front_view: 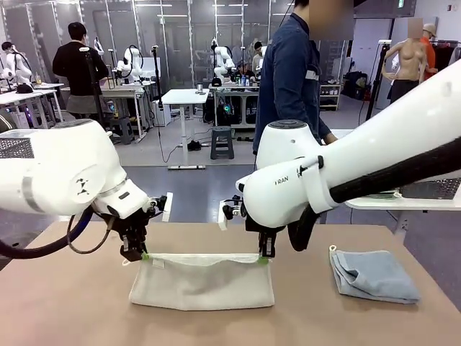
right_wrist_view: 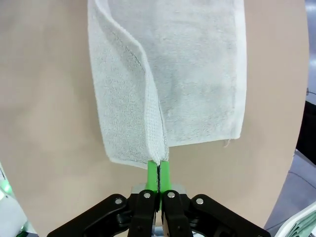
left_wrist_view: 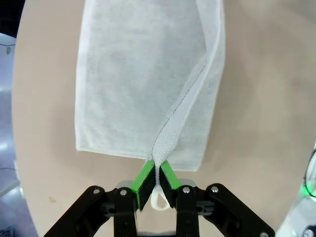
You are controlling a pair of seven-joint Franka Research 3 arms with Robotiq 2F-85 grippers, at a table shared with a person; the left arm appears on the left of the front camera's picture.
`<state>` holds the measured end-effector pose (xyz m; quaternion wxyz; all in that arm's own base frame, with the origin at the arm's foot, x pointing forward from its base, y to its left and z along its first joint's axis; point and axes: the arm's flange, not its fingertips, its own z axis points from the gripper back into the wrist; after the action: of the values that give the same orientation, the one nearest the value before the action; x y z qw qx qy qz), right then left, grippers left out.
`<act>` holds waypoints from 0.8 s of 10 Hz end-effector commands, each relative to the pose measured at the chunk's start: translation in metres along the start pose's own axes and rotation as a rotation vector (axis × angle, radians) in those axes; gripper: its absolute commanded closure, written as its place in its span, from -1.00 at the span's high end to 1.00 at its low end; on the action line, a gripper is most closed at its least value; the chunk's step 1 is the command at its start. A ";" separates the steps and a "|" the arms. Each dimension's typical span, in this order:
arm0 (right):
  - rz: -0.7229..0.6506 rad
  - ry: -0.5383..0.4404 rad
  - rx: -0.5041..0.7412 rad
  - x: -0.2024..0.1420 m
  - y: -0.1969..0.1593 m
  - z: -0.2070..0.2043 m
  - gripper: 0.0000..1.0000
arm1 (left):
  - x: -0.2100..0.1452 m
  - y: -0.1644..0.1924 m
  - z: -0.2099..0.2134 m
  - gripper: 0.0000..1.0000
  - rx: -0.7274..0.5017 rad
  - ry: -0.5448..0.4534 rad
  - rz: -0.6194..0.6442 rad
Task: Fold the towels and place them in the basket.
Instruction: When a person lays out a Towel with hook on the table, fold it in half twice.
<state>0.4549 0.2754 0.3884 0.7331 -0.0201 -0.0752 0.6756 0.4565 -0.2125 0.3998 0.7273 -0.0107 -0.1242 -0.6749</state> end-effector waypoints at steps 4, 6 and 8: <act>-0.017 -0.019 -0.018 0.008 -0.046 -0.028 -1.00 | 0.018 0.058 -0.034 -0.93 0.027 0.048 0.034; -0.054 0.001 -0.015 0.007 -0.063 -0.037 -1.00 | 0.018 0.073 -0.049 -0.93 0.016 0.082 0.082; -0.084 0.018 0.003 0.005 -0.076 -0.044 -1.00 | 0.013 0.084 -0.062 -0.93 -0.004 0.107 0.118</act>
<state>0.5287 0.2721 0.3570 0.7520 -0.0105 -0.0793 0.6543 0.5411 -0.2253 0.3557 0.7634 0.0135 -0.0945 -0.6389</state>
